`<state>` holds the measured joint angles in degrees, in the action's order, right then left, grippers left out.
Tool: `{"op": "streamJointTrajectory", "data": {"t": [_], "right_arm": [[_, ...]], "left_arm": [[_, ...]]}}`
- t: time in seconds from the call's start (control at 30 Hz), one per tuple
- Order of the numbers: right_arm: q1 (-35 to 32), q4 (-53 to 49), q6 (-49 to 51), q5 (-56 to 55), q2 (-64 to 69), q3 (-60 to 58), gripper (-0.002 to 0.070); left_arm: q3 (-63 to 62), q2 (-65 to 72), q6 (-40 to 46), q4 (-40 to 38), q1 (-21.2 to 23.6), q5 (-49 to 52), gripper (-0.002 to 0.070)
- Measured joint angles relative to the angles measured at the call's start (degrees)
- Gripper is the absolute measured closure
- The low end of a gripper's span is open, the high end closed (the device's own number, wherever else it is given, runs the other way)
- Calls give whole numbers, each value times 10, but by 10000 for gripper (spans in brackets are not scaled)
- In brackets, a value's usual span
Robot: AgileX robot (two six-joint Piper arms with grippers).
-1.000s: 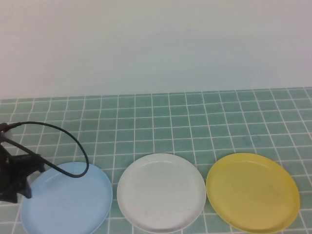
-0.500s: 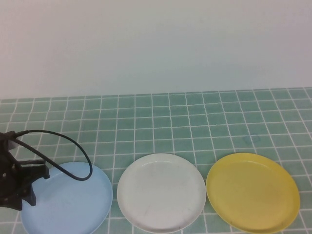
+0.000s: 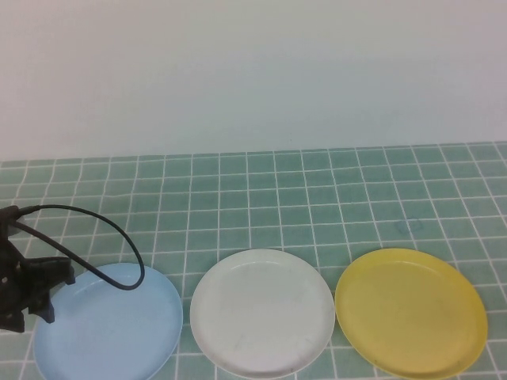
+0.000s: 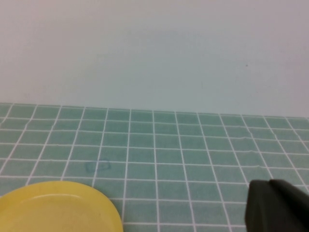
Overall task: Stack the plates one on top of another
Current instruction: Pick up the blue plate
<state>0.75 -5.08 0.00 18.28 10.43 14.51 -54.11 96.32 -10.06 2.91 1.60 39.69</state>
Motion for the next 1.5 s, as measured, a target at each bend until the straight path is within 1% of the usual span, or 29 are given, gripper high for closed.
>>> {"op": "streamJointTrajectory", "data": {"t": [0.17, 0.43, 0.77, 0.83, 0.9, 1.07, 1.1, 1.5], "right_arm": [[0, 0, 0, 0, 0, 0, 678], [0, 0, 0, 0, 0, 0, 678], [0, 1, 0, 0, 0, 0, 678], [0, 1, 0, 0, 0, 0, 678], [0, 1, 0, 0, 0, 0, 678], [0, 1, 0, 0, 0, 0, 678], [0, 1, 0, 0, 0, 0, 678], [0, 2, 0, 0, 0, 0, 678]], "left_arm": [[0, 0, -5, 1, 0, -5, 435], [0, 22, -5, 4, 0, -14, 437], [0, 51, -4, 0, 0, -3, 443], [0, 51, -7, 0, 0, -3, 471], [0, 51, -11, 1, 0, -2, 517], [0, 51, -11, 1, 0, 0, 662], [0, 51, -11, 1, 0, 1, 676], [0, 50, -9, 1, 0, 20, 675]]}}
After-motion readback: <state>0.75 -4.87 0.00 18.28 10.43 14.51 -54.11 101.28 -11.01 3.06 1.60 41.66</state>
